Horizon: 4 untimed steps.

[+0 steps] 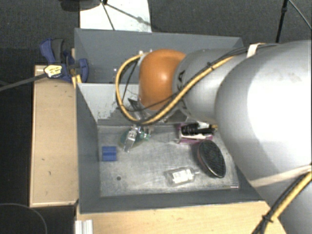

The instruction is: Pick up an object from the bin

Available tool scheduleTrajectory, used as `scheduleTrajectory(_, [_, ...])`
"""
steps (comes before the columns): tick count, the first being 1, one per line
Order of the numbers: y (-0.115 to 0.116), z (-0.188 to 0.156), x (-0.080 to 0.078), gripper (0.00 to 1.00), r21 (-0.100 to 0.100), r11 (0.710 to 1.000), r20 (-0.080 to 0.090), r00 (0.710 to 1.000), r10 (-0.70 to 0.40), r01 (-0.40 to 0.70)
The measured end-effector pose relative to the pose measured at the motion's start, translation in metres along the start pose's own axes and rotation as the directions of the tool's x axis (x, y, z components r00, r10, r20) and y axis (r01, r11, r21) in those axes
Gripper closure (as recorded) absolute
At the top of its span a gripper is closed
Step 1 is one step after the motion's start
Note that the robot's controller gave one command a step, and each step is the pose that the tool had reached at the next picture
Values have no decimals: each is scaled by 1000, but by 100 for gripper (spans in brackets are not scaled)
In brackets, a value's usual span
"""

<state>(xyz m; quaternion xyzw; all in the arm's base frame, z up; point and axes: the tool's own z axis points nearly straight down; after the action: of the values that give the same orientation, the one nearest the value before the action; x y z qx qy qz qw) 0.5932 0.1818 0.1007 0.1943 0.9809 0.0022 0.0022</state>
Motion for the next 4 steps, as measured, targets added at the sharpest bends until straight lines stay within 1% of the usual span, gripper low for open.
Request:
scheduleTrajectory(1, [-10,27,-5,0,0,985,-2,985,175,-175])
scheduleTrajectory(2, [-9,26,-4,0,3,985,-4,985,172,-172])
scheduleTrajectory(3, [-10,26,-5,100,4,985,-3,985,173,-173])
scheduleTrajectory(4, [-9,22,-6,100,0,985,1,985,174,-174])
